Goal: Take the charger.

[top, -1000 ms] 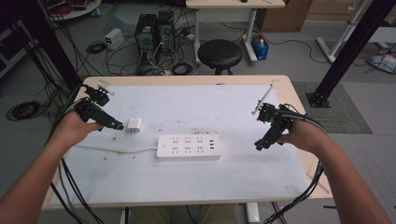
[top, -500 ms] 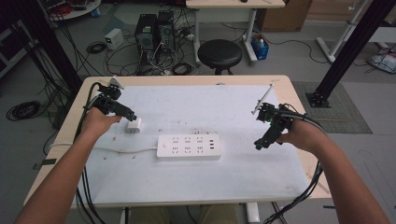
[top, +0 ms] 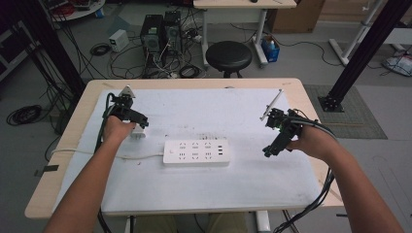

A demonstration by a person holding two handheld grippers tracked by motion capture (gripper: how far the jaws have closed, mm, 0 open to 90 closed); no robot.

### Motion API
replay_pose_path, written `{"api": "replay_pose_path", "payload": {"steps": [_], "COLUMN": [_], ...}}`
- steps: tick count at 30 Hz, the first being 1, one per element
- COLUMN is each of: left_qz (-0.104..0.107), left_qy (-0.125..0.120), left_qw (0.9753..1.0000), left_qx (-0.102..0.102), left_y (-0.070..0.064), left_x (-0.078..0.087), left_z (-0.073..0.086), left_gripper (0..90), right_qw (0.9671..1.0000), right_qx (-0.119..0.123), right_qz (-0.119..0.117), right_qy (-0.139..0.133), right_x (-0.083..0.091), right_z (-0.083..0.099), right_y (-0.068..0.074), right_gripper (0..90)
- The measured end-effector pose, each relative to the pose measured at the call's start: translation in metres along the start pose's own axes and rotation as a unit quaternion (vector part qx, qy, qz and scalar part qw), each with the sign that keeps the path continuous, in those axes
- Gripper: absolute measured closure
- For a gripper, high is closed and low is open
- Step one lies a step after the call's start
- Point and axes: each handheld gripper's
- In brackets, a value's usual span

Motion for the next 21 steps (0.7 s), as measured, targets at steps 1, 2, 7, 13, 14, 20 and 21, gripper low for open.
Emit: {"api": "replay_pose_path", "payload": {"steps": [1, 2, 7, 13, 14, 20, 21], "left_qz": [0.0, -0.003, -0.015, -0.018, -0.021, -0.026, -0.025], "left_qy": [0.0, 0.003, 0.014, 0.013, 0.013, 0.018, 0.018], "left_qw": [1.0, 1.0, 0.9996, 0.9996, 0.9996, 0.9994, 0.9994], "left_qx": [0.005, 0.008, 0.02, 0.015, 0.016, 0.017, 0.018], "left_y": [-0.002, -0.004, -0.009, -0.013, -0.014, -0.013, -0.012], "left_x": [-0.004, -0.008, -0.024, -0.032, -0.033, -0.036, -0.037], "left_z": [0.0, 0.0, 0.0, 0.0, 0.0, -0.001, -0.001], "left_gripper": [6.3, 6.3, 6.3, 8.7, 8.7, 15.5, 17.6], "right_qw": [1.0, 1.0, 1.0, 1.0, 1.0, 1.0, 1.0], "right_qx": [0.001, 0.002, 0.001, -0.005, -0.005, -0.001, -0.001], "right_qz": [0.0, -0.001, -0.004, -0.006, -0.006, -0.009, -0.009], "right_qy": [0.0, -0.002, -0.002, -0.004, -0.004, -0.002, -0.002], "right_x": [0.0, 0.0, -0.002, -0.003, -0.003, -0.004, -0.004], "right_z": [0.0, 0.001, 0.005, 0.008, 0.008, 0.008, 0.008], "right_y": [0.0, -0.001, -0.002, -0.002, -0.002, -0.002, -0.002], "right_gripper": [0.8, 0.8, 0.8, 0.8, 0.8, 0.8, 0.8]}}
Point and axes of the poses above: each handheld gripper's, and its own axes: x roughly backward along the jaws, z roughly out of its underside, y roughly to its left, and after that the axes turned 10 degrees about x, right-handed
